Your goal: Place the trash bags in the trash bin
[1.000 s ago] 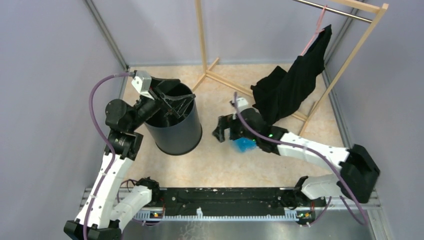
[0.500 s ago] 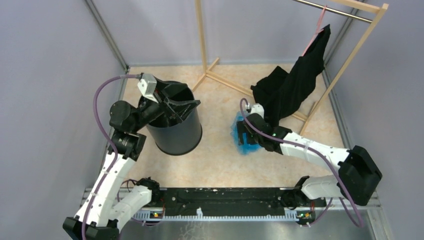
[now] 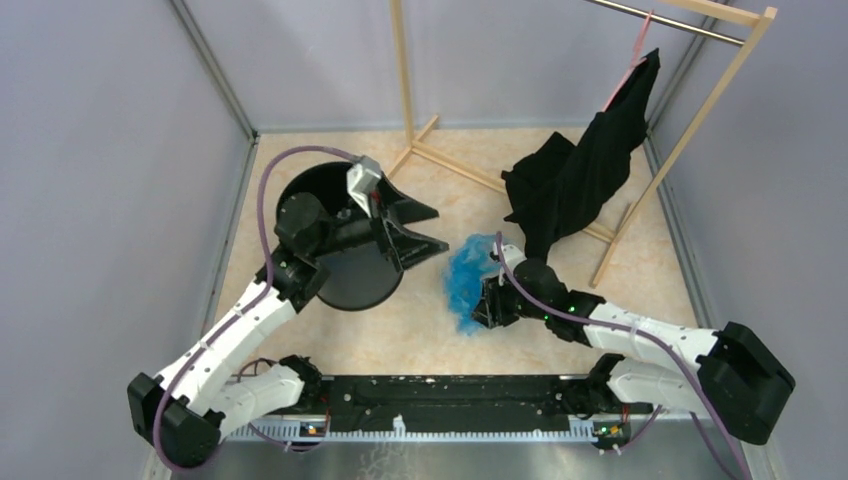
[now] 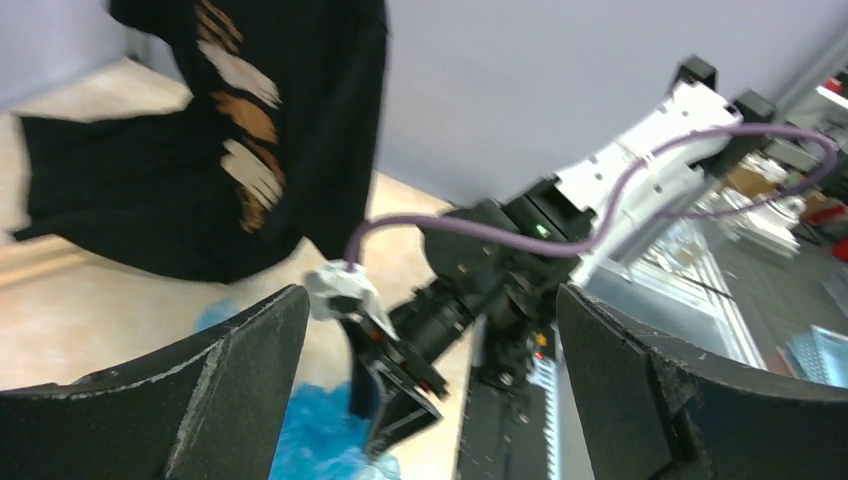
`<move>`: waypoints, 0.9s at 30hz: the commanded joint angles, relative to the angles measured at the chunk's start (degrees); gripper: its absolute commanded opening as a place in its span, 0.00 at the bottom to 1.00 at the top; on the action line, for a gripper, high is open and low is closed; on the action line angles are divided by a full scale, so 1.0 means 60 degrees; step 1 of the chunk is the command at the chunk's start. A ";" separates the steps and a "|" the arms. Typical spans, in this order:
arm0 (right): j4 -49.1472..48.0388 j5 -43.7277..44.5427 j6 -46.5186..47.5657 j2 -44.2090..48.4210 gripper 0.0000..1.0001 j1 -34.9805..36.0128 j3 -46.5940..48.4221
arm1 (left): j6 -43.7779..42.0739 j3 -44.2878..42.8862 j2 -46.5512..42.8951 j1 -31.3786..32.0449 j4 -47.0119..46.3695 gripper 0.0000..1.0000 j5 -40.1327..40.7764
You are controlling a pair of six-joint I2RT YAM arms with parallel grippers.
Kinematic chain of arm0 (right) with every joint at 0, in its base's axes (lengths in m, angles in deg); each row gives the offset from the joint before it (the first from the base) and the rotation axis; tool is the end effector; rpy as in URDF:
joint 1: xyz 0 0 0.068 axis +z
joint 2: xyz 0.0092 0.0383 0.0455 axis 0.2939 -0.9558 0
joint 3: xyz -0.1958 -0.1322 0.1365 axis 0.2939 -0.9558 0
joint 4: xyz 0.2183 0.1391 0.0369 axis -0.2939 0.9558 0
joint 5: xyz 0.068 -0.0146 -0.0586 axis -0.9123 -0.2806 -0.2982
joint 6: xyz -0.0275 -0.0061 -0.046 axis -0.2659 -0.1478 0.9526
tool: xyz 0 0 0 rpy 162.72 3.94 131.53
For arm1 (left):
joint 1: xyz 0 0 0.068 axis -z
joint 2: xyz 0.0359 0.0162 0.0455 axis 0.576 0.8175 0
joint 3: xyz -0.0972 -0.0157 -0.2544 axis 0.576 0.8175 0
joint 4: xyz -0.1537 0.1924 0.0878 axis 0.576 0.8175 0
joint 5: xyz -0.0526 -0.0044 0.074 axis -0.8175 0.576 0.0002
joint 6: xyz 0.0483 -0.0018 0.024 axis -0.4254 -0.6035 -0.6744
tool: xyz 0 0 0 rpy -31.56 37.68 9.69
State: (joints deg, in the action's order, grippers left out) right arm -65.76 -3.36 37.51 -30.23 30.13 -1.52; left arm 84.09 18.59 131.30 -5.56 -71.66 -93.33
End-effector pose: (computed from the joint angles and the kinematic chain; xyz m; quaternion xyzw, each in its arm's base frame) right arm 0.1398 0.1574 0.1770 -0.1762 0.8825 0.3074 0.3091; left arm 0.1794 -0.1313 0.3971 0.3085 0.5777 -0.5602 0.5072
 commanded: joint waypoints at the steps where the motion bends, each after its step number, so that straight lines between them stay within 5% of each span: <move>1: -0.1505 -0.1470 -0.0113 0.0511 0.44 0.0054 -0.0416 | 0.0229 0.0831 -0.0482 0.1677 0.0207 1.00 0.1177; 5: -0.1862 -0.1612 -0.0724 0.1570 0.47 0.0069 -0.1217 | 0.0494 0.1853 -0.0645 0.4525 0.0455 1.00 0.4244; 8: -0.1122 -0.1102 -0.0903 0.2723 0.53 0.0069 -0.1384 | 0.0776 0.1559 0.0103 0.5708 0.2037 1.00 0.6407; 12: 0.1331 0.0917 -0.1239 0.4235 0.65 0.0070 -0.1011 | 0.1712 0.0597 0.1347 0.5833 0.4613 1.00 0.8992; 18: 0.2808 0.2847 -0.2197 0.5678 0.85 0.0043 -0.0863 | 0.1513 -0.0947 0.3067 0.5607 0.5668 1.00 1.0288; 27: 0.2561 0.3335 -0.2553 0.4178 0.85 0.0025 -0.0715 | 0.1266 -0.2406 0.4359 0.5233 0.7431 1.00 1.1317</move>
State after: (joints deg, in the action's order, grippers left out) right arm -50.94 12.75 24.09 -0.39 30.28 -9.43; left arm 92.35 5.76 157.01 26.70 -32.49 -30.19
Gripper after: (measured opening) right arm 0.857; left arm 0.998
